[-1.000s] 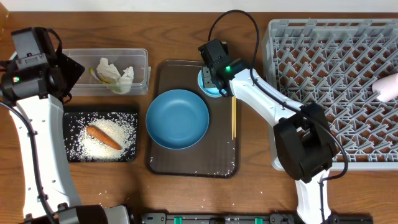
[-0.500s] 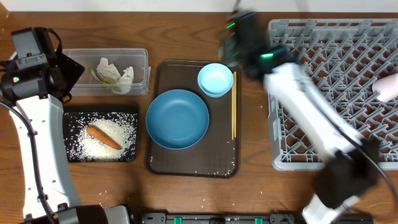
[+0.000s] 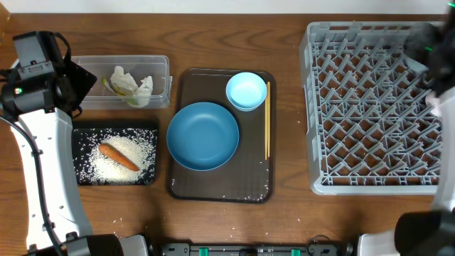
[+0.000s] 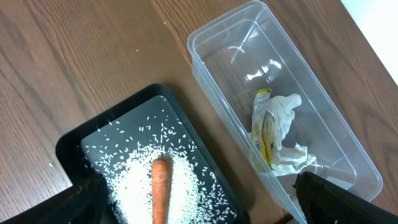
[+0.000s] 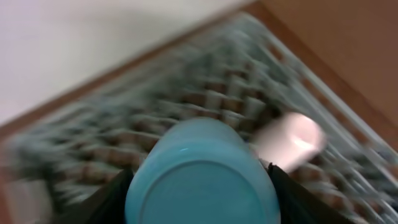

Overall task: Sort waste into correct bins and load items into the dishwasher rack
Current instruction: 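Carry the blue cup right and place it in the rack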

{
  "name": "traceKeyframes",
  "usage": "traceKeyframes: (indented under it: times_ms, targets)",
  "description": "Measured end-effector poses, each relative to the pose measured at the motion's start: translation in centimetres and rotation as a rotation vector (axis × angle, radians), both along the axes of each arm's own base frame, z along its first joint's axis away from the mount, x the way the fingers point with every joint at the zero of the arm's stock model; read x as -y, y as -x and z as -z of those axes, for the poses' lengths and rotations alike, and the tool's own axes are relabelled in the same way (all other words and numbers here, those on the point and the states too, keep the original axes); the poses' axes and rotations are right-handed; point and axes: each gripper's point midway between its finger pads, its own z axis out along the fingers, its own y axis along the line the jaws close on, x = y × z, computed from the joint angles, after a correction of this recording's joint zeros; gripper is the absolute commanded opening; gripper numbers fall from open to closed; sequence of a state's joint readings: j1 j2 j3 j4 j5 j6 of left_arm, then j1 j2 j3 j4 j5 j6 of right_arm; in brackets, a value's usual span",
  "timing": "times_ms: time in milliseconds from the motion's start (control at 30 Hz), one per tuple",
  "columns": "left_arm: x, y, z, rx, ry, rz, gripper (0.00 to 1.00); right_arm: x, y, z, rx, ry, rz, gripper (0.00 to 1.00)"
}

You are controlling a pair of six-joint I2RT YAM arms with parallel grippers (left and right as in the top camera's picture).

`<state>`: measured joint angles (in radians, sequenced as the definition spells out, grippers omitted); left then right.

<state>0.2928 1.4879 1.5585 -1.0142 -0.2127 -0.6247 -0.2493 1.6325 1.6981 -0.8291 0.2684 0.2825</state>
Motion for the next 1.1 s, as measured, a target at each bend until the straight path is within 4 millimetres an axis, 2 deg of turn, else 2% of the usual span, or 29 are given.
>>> traceKeyframes:
  times_ms: [100, 167, 233, 300, 633, 733, 933, 1100]
  targets:
    - [0.0, 0.0, 0.0, 0.0, 0.0, 0.0, 0.98, 4.4, 1.6, 2.3, -0.041, -0.027, 0.111, 0.49]
    - [0.0, 0.0, 0.0, 0.001, 0.0, 0.0, 0.98, 6.6, 2.4, 3.6, -0.053, -0.051, 0.159, 0.49]
    - [0.0, 0.0, 0.0, 0.0, 0.0, 0.0, 0.98, 7.9, 2.8, 4.8, -0.063, -0.086, 0.179, 0.49]
    - [0.0, 0.0, 0.0, 0.001, 0.0, 0.0, 0.98, 8.4, 2.8, 5.8, -0.073, -0.118, 0.178, 0.49]
    - [0.0, 0.0, 0.0, 0.0, 0.0, 0.0, 0.98, 7.3, 1.0, 11.3, -0.15, -0.25, 0.112, 0.53]
    - [0.0, 0.0, 0.0, 0.001, 0.0, 0.0, 0.98, 6.4, 0.6, 12.6, -0.179, -0.275, 0.092, 0.54]
    - [0.0, 0.0, 0.0, 0.0, 0.0, 0.0, 0.98, 5.1, 0.1, 13.0, -0.189, -0.288, 0.061, 0.55]
    - [0.0, 0.0, 0.0, 0.001, 0.0, 0.0, 0.98, 4.4, 0.2, 13.2, -0.205, -0.297, 0.049, 0.6]
